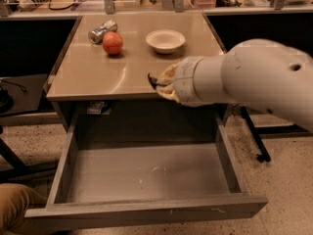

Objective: Pick rxbar chocolate from top drawer and place on counter

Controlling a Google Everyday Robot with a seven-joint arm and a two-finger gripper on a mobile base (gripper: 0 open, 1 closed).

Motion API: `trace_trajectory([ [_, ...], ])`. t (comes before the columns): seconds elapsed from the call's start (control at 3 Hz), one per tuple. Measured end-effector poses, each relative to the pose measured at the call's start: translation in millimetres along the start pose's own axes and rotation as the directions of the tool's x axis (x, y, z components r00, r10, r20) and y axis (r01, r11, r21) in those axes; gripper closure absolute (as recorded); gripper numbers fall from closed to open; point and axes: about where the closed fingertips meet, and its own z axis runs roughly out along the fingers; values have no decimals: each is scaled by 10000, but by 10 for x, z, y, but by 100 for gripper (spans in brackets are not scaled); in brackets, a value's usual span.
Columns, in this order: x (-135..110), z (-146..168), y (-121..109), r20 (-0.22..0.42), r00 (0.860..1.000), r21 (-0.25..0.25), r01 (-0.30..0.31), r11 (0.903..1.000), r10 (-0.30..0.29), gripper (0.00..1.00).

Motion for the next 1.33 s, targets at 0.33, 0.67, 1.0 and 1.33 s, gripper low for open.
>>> trace_trajectory([
  [0.33,186,-120,-440,-609,9964,740,633,9952,-589,100],
  [0.67,521,36,-817,-1171,9888,904,1034,9905,-925,100],
  [1.0,796,338,-1106,-1253,9870,1089,1147,9874,-1008,100],
  [1.33,880,642,-1182,-826,9913,981,1101,9891,-1021,100],
])
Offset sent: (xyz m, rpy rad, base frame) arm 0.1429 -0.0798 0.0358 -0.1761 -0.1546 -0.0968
